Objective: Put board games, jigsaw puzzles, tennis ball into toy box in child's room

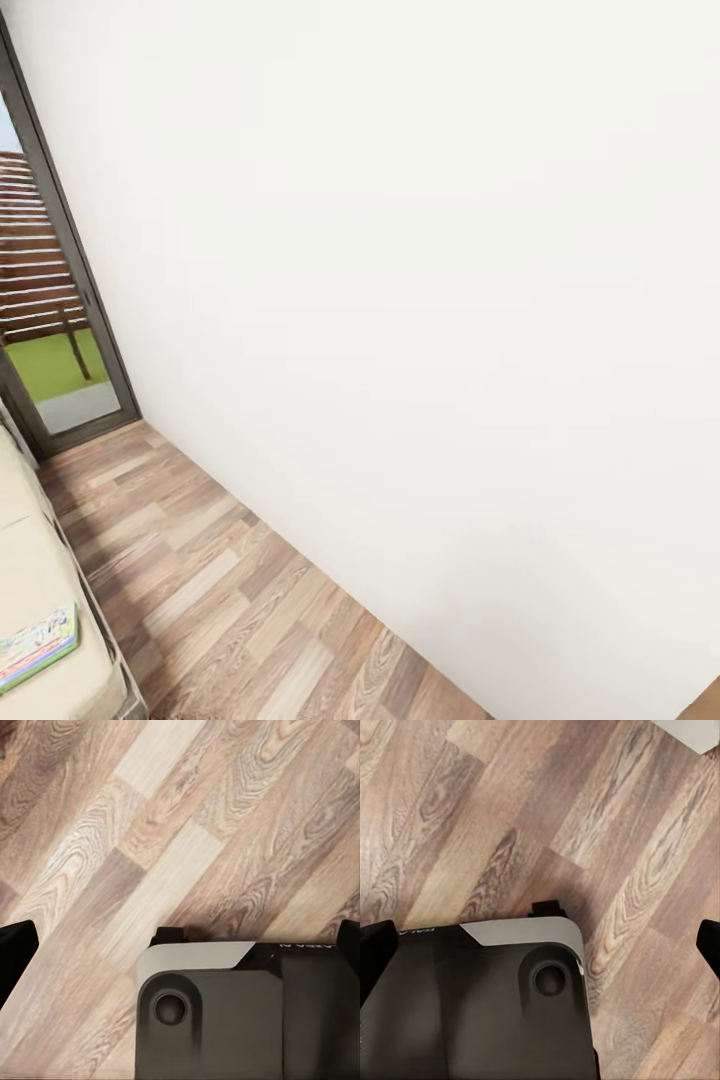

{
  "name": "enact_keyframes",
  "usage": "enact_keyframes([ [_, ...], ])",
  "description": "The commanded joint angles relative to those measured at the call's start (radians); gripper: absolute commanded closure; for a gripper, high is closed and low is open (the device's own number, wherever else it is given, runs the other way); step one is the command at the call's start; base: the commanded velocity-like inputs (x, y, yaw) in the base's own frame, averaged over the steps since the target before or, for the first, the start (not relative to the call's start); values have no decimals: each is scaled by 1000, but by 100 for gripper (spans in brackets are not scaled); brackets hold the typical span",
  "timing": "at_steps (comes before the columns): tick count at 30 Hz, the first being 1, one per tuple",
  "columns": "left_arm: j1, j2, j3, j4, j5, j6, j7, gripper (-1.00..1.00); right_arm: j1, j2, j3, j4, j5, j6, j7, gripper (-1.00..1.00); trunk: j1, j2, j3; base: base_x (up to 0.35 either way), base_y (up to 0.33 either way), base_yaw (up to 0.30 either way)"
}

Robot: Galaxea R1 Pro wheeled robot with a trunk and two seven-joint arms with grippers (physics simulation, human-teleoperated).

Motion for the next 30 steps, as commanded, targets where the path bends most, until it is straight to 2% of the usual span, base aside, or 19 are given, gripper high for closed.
enact_keyframes([
  [1,-1,0,-1,1,0,-3,4,-100,-1,0,1,0,-10,-5,-1,-100,-4,6,1,0,0,272],
  [25,-1,0,0,1,1,-3,7,-100,-1,0,2,0,-10,-5,-3,-100,-96,174,67,0,0,272],
  [30,-1,0,1,1,1,-3,7,-100,-1,0,2,0,-10,-5,-3,-100,-96,174,65,0,0,272],
])
